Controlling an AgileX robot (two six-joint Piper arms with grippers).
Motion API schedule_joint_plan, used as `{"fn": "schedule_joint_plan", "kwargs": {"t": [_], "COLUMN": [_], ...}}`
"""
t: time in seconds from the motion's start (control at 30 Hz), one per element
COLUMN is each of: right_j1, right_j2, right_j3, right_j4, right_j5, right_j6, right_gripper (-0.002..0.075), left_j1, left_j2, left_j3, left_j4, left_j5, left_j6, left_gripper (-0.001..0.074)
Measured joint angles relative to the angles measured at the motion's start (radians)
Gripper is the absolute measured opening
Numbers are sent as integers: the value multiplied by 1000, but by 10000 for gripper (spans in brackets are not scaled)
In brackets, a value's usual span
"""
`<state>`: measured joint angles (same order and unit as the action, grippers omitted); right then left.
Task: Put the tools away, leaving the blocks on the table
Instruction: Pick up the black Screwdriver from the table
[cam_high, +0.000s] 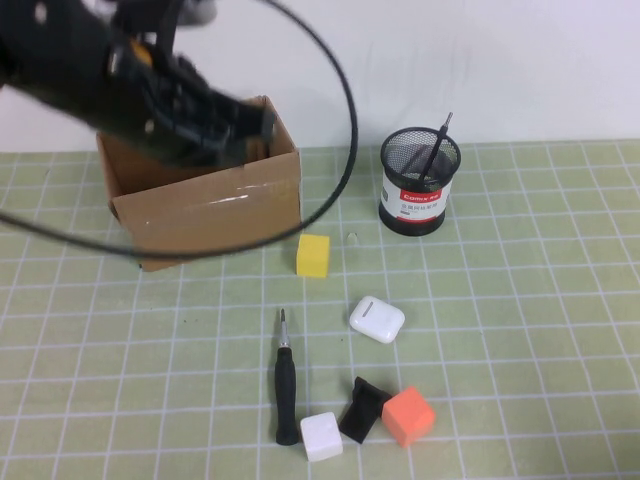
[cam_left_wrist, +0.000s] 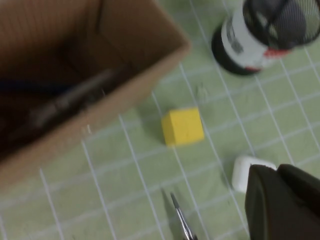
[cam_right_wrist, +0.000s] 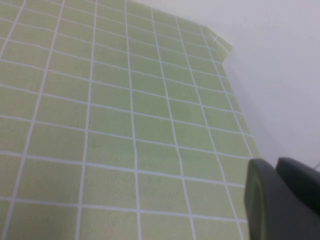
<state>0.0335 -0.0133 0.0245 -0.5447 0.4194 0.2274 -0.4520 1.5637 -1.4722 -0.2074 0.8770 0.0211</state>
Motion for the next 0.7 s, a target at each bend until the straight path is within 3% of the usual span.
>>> {"fn": "schedule_joint_plan", "kwargs": {"t": [0.33, 0.7], "right_j1": [0, 0], "right_j2": [0, 0], "right_j3": [0, 0], "right_j4": [0, 0], "right_j5": [0, 0], "right_j6": [0, 0], "right_gripper": [-11, -11], "left_j1": [0, 0], "left_j2": [-59, 61], "left_j3": [317, 353], "left_j4": [-61, -200], "left_j5": [-144, -174], "left_j6": [-105, -117], "left_gripper": [0, 0]}}
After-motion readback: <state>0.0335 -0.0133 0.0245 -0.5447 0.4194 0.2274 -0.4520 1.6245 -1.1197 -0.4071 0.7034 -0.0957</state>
